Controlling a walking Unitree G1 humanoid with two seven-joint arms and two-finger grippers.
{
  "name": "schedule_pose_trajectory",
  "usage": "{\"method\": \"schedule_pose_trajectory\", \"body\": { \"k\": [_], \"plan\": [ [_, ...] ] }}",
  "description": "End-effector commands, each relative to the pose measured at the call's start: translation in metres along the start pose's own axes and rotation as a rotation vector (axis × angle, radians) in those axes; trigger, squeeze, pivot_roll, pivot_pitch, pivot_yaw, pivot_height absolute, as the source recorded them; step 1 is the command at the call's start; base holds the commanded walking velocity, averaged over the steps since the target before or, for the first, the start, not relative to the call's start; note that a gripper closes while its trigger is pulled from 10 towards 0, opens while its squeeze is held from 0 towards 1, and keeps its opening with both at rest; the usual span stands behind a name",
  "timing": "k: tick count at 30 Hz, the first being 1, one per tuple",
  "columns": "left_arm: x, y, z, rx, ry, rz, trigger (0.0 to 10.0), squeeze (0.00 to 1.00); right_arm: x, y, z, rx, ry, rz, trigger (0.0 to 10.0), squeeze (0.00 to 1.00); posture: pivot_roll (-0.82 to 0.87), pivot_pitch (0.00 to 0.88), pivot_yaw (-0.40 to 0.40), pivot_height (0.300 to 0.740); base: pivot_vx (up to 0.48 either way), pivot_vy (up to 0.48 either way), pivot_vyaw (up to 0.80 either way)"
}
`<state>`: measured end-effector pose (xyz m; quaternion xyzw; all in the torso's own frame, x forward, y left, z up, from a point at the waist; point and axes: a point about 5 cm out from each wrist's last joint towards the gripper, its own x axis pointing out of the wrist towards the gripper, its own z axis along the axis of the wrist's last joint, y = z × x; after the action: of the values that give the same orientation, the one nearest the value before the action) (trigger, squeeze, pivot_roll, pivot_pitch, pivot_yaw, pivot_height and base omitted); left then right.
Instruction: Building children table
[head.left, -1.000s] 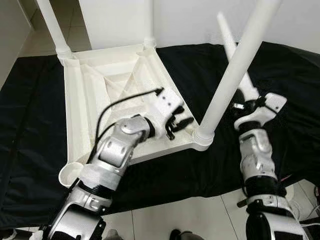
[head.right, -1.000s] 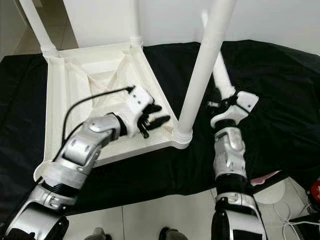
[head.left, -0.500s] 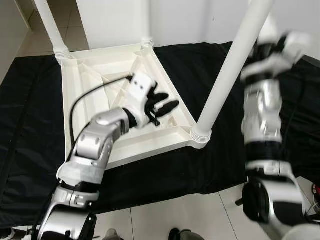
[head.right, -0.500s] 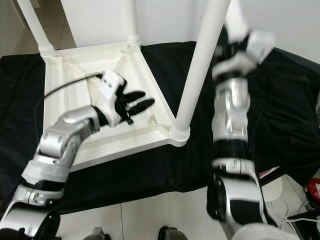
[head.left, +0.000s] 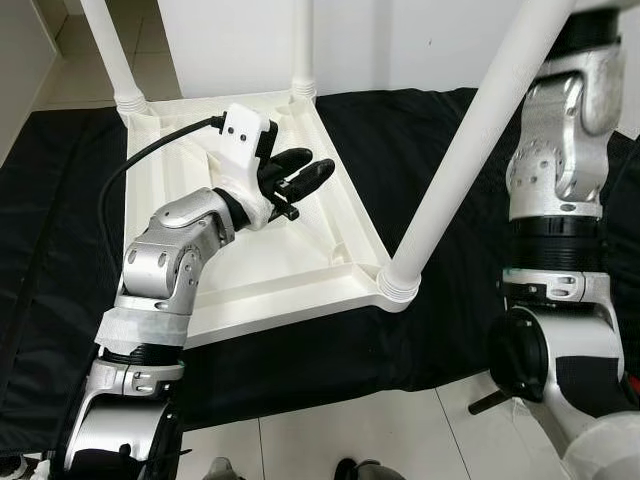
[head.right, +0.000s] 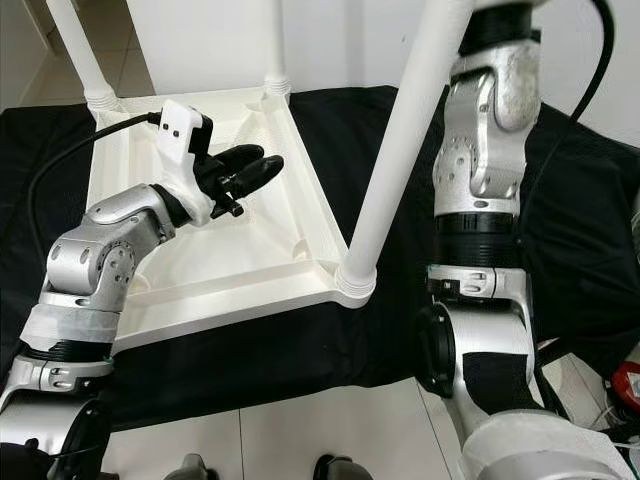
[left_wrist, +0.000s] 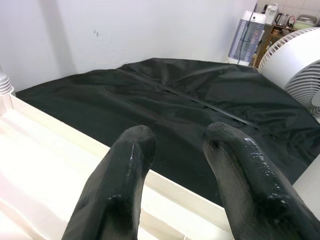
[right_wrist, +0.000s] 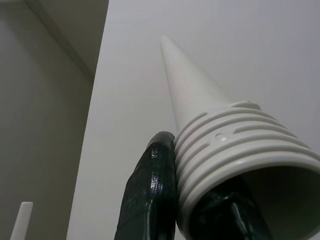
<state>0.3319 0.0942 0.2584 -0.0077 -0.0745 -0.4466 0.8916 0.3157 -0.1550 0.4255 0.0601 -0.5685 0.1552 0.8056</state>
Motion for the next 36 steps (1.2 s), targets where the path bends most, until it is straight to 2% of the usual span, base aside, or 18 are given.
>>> {"method": "schedule_pose_trajectory", "body": {
  "k": [1, 7, 8, 11, 18, 21, 22, 23, 26, 29, 33, 36],
  "plan": [
    [0.003, -0.004, -0.002, -0.016, 0.01, -0.025, 10.0, 0.0, 0.014, 0.004, 0.026, -0.007, -0.132, 0.022, 10.0, 0.0, 0.08, 0.05, -0.012, 0.74, 0.0, 0.0, 0.0],
    [0.007, -0.005, -0.004, -0.025, 0.024, -0.04, 10.0, 0.0, 0.026, 0.009, 0.052, 0.032, -0.242, 0.036, 10.0, 0.0, 0.07, 0.043, 0.004, 0.74, 0.0, 0.0, 0.0],
    [0.01, -0.007, -0.006, -0.026, 0.03, -0.047, 10.0, 0.0, 0.029, 0.008, 0.062, 0.069, -0.284, 0.03, 10.0, 0.0, 0.07, 0.04, 0.008, 0.74, 0.0, 0.0, 0.0],
    [0.011, -0.008, -0.008, -0.027, 0.035, -0.051, 10.0, 0.0, 0.029, 0.004, 0.068, 0.123, -0.309, 0.011, 10.0, 0.0, 0.07, 0.039, 0.01, 0.74, 0.0, 0.0, 0.0],
    [0.012, -0.011, -0.013, -0.037, 0.051, -0.07, 10.0, 0.0, 0.017, -0.021, 0.081, 0.229, -0.339, -0.097, 10.0, 0.0, 0.06, 0.04, 0.022, 0.74, 0.0, 0.0, 0.0],
    [0.012, -0.011, -0.014, -0.038, 0.053, -0.072, 10.0, 0.0, 0.014, -0.023, 0.082, 0.246, -0.341, -0.104, 10.0, 0.0, 0.06, 0.04, 0.022, 0.74, 0.0, 0.0, 0.0],
    [0.013, -0.011, -0.015, -0.04, 0.056, -0.072, 10.0, 0.0, 0.01, -0.024, 0.084, 0.278, -0.335, -0.076, 10.0, 0.0, 0.05, 0.04, 0.031, 0.74, 0.0, 0.0, 0.0],
    [0.014, -0.01, -0.016, -0.044, 0.061, -0.075, 10.0, 0.0, 0.004, -0.018, 0.085, 0.311, -0.305, 0.006, 10.0, 0.0, 0.04, 0.04, 0.041, 0.74, 0.0, 0.0, 0.0],
    [0.015, -0.01, -0.017, -0.044, 0.063, -0.081, 10.0, 0.0, 0.0, -0.011, 0.084, 0.318, -0.278, 0.063, 10.0, 0.0, 0.04, 0.04, 0.042, 0.74, 0.0, 0.0, 0.0],
    [0.018, -0.012, -0.017, -0.04, 0.064, -0.092, 10.0, 0.0, -0.004, 0.005, 0.079, 0.34, -0.216, 0.174, 10.0, 0.0, 0.03, 0.04, 0.044, 0.74, 0.0, 0.0, 0.0],
    [0.019, -0.013, -0.017, -0.04, 0.063, -0.095, 10.0, 0.0, -0.007, 0.014, 0.075, 0.342, -0.17, 0.248, 10.0, 0.0, 0.02, 0.04, 0.043, 0.74, 0.0, 0.0, 0.0],
    [0.021, -0.015, -0.018, -0.038, 0.059, -0.098, 10.0, 0.0, -0.015, 0.032, 0.064, 0.354, -0.049, 0.399, 10.0, 0.0, 0.02, 0.039, 0.032, 0.74, 0.0, 0.0, 0.0]
  ]
}}
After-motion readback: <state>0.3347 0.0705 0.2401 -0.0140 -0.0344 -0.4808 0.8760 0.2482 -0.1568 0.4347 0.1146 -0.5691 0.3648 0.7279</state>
